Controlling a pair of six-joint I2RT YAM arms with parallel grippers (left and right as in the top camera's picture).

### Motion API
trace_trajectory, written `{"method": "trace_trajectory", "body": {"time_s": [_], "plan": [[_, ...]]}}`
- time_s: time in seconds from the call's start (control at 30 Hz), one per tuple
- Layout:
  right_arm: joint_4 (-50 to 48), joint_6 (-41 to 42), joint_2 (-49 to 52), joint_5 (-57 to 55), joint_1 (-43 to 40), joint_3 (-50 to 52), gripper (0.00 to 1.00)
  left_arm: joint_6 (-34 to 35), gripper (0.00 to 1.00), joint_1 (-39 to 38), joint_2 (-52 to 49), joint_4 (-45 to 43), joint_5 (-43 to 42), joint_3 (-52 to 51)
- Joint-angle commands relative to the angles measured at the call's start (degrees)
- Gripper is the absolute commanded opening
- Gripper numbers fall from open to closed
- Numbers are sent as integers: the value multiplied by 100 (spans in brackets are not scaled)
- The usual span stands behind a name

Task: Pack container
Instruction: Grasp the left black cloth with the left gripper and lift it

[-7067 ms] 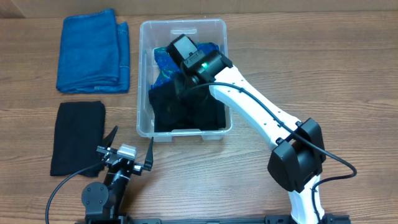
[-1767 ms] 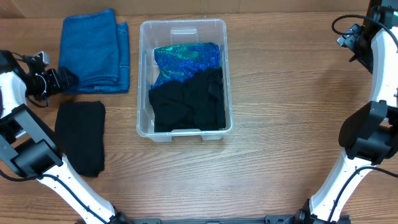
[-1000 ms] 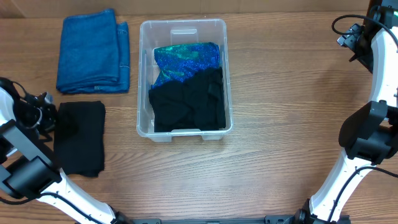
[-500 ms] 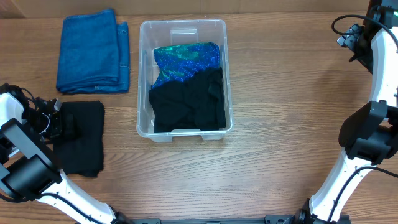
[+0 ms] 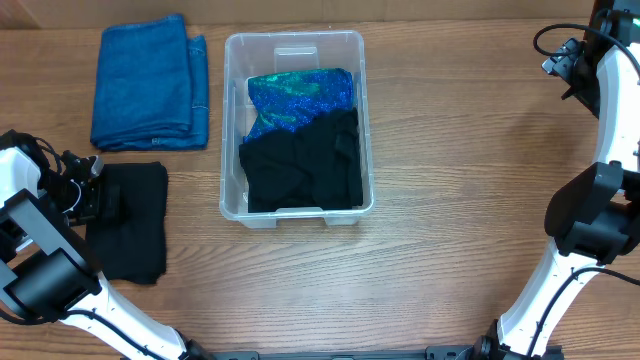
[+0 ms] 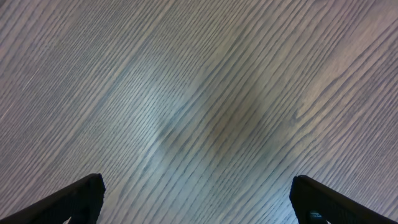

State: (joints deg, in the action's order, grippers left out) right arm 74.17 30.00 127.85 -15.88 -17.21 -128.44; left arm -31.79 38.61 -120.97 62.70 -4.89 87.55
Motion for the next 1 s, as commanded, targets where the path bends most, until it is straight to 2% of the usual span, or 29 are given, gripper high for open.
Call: {"method": "trace_trajectory", "body": {"time_s": [0.0,0.17,0.43,0.83,0.97], "plan": [[-22,26,-9,-79,-22,-7,100,-81,100,109,-85,-367,778,-131],[-22,26,-9,-79,-22,-9,100,-83,100,291,-85,-490,74,-131],[-22,26,-9,-79,-22,-7,100,-83,100,625,-85,-487,-240,-131],[-22,26,-9,-79,-22,-9,100,52,100,555,-682,-767,-1672,-131],[-22,26,-9,-79,-22,-7,100,46,100,557,-719,-831,-2461,-131]]}}
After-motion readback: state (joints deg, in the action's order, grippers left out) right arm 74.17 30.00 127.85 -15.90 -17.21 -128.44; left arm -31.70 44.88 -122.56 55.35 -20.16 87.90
